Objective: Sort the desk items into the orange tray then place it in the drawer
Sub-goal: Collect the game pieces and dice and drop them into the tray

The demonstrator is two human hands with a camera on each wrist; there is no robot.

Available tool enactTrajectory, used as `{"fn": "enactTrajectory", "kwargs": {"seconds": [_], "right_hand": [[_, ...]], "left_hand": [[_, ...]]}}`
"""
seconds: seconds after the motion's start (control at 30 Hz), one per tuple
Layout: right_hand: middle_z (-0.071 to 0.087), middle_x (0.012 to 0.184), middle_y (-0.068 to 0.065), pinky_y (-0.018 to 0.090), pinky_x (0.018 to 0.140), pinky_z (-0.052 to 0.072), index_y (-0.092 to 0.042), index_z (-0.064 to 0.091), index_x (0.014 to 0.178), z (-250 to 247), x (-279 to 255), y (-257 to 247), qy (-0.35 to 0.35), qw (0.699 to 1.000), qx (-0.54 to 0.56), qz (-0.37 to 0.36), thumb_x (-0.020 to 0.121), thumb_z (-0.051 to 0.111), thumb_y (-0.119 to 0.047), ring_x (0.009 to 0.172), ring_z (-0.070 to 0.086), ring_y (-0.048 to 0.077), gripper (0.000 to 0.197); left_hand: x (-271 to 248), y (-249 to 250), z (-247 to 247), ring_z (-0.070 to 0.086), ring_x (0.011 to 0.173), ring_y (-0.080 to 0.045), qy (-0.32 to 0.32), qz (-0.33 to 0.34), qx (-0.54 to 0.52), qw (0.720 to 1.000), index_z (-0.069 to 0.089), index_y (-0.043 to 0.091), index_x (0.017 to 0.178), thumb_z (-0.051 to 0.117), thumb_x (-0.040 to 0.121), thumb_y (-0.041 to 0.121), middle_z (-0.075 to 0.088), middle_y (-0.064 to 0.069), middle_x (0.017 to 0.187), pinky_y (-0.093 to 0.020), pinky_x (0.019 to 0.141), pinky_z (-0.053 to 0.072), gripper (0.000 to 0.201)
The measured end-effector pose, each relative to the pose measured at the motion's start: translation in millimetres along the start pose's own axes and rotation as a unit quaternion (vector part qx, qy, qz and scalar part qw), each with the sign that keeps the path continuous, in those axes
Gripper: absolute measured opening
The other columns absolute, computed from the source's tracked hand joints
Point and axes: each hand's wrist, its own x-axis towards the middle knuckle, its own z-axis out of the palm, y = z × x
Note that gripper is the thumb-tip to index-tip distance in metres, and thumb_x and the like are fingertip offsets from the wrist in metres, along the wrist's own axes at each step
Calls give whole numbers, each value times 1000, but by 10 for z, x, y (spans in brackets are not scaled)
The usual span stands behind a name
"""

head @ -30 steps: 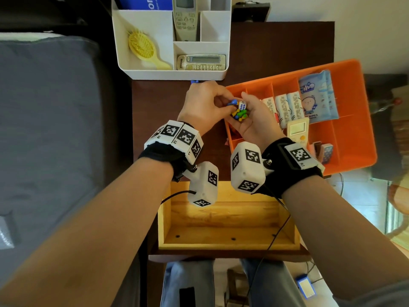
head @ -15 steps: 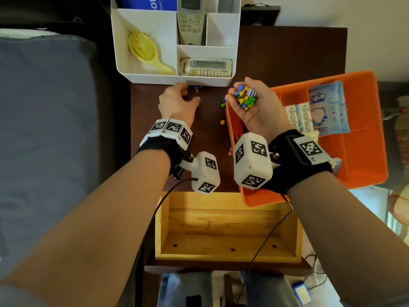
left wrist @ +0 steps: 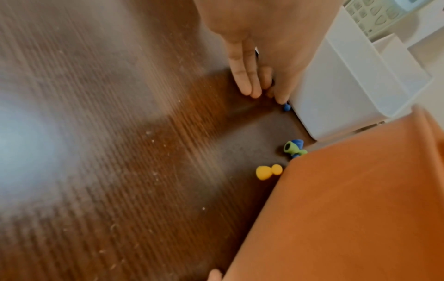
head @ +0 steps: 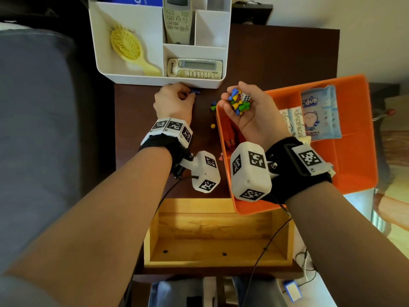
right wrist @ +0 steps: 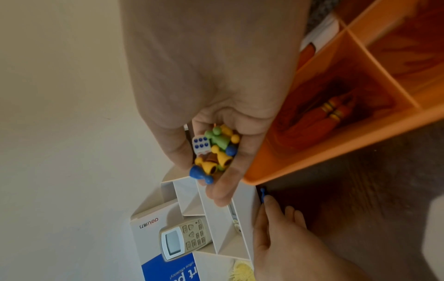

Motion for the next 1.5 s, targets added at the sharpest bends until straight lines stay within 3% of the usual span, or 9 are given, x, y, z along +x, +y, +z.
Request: {"fn": "enactTrajectory", "kwargs": {"seconds": [0.27,0.47,0.6,0.83,1.07,1.17,1.3,1.5], "right_hand": [[69,67,9,20,60,57,0,62,86,-16,4,28,-6,1000,12,-1,95,50,-15,66,69,17,21],[70,69,9,21,62,58,0,63,87,-30,-3,26,2,1000,15,0,94,52,-15,68,70,18,20],[69,71,11,21,62,58,1,62,86,-52,-5,24,3,1000,20,-3,93,53,-15,67,70,18,20],[67,75,12,20,58,56,2,61,90,-114,-20,24,0,1000,22,-3,94,52,-14,70,68,18,19],[67,78,12,20,57,56,2,61,93,-117,-52,21,10,1000,19,0,93,53,-14,71,68,19,18],[66,79,13,20,59,56,2,61,92,-104,-74,26,9,1000,17,-2,93,53,-14,73,67,19,18],[66,79,13,21,60,57,2,61,92,-99,-102,47,5,1000,18,-3,93,53,-15,72,68,19,18],[66,80,13,21,60,57,3,61,92,-103,-144,112,-8,1000,17,-6,94,53,-14,68,70,18,19]], "left_hand": [[-6,-94,-6,65,94,-19,-16,41,19,999,69,16,99,68,80,21,71,-2,97,-28,86,47,20],[-67,-162,8,59,72,-14,-5,82,-6,997,70,8,84,73,76,21,64,-8,98,-23,72,45,16],[-80,-121,-2,65,79,-21,-22,98,0,995,65,7,86,69,79,18,69,-6,96,-35,80,52,13],[-38,-47,15,64,88,-30,-47,114,57,991,62,12,87,65,81,21,71,-8,91,-37,84,49,11],[-117,-101,-7,63,86,-31,-38,97,51,993,62,8,88,63,82,16,69,-11,90,-40,82,50,9],[-151,-144,-52,60,88,-34,-24,98,100,990,61,8,89,61,84,19,68,-14,93,-37,79,44,12],[-200,-209,-127,62,84,-33,-17,77,70,994,60,8,84,62,83,16,70,-11,85,-35,83,41,9],[-249,-296,-156,63,86,-33,-22,77,74,994,62,8,83,64,81,12,70,-11,89,-41,82,50,5]]}}
